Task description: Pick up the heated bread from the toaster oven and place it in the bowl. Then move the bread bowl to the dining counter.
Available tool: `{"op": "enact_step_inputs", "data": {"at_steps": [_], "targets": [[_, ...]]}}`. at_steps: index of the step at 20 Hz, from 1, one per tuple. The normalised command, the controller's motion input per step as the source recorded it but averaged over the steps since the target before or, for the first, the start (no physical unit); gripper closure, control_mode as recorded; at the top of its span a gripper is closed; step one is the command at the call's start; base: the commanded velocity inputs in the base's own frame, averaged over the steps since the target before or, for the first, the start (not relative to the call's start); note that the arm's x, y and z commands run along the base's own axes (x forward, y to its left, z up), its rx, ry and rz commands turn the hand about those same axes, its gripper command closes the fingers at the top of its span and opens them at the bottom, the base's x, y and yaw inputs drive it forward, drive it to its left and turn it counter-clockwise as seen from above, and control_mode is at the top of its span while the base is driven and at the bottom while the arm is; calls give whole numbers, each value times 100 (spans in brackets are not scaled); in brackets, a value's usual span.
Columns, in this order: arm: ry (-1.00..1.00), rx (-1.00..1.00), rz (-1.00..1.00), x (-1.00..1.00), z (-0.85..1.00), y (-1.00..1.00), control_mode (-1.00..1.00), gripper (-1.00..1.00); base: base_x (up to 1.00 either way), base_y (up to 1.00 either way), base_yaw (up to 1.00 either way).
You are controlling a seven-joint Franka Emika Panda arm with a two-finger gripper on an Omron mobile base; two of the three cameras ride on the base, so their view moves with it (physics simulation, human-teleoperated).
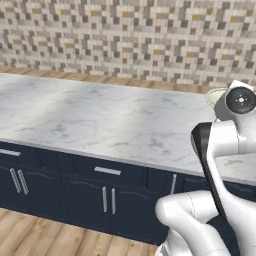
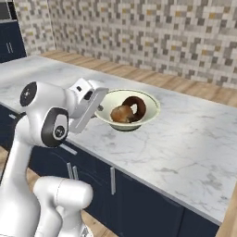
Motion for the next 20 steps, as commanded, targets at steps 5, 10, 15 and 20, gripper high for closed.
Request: {"op": "enact_step_inputs", "data": {"at_steps": [5,10,15,20], "targets": [[0,1,63,73,-16,-2,-100,100,0,0,0],[7,10,76,87,-22,-3,-100,100,0,0,0],[3,7,73,85,-25,0,-100,100,0,0,0],[6,0,35,56,-40,23,-100,100,0,0,0]]}}
